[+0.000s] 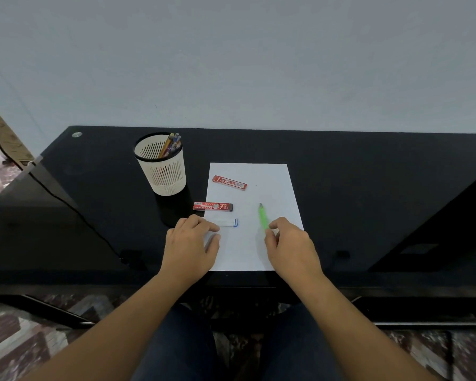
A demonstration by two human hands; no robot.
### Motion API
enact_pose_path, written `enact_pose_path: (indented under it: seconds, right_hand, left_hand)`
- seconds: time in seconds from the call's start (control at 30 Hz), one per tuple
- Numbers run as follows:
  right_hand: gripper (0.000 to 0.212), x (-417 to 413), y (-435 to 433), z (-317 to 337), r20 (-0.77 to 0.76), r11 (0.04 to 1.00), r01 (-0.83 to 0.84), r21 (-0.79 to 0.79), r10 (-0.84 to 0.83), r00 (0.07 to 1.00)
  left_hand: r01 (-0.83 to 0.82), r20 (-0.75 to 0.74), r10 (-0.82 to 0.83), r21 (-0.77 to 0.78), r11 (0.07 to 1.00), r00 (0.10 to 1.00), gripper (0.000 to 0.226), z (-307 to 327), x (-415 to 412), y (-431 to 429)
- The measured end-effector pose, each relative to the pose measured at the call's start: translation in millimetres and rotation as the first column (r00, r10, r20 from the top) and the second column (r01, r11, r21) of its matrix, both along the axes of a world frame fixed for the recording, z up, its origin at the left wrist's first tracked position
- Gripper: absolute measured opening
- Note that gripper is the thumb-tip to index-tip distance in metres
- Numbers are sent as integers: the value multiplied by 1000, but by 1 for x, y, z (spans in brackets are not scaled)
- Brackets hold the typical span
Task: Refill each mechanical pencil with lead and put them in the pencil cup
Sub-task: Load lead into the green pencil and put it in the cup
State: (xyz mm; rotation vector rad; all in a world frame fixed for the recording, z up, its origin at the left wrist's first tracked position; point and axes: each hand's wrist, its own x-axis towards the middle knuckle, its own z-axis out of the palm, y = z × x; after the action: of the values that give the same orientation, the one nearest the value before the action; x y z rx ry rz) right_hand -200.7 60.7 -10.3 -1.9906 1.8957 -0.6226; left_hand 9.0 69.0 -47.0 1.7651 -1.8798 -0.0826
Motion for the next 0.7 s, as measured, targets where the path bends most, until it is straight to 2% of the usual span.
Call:
enact_pose_path:
  seconds: [0.07, 0.17, 0.23, 0.3, 0.5, 0.7]
  right_hand:
    - [31, -5, -11, 2, -135, 998, -52, -34, 47, 990]
    - [66, -16, -29, 3, -350, 966, -251, -55, 217, 911]
    - [72, -20, -38, 4, -435, 935, -351, -58, 293, 851]
    - [68, -20, -45, 2, -475, 908, -412, -79, 329, 816]
    - [21, -29, -49, -2, -468, 893, -432, -129, 329, 820]
    - [12, -33, -37, -11, -439, 889, -420, -182, 309, 844]
  left_hand:
    - [3, 2, -2, -14, 1000, 1000, 15, -2, 1, 0]
    - [1, -9, -1, -31, 1000, 1000, 14, -4, 2, 1]
    - [1, -16, -1, -29, 1000, 1000, 14, -4, 2, 1]
    - [2, -20, -2, -25, 1000, 1000, 15, -3, 2, 1]
    - [10, -2, -10, -10, 1000, 1000, 15, -3, 4, 1]
    - [16, -22, -16, -13, 1000, 1000, 14, 5, 0, -4]
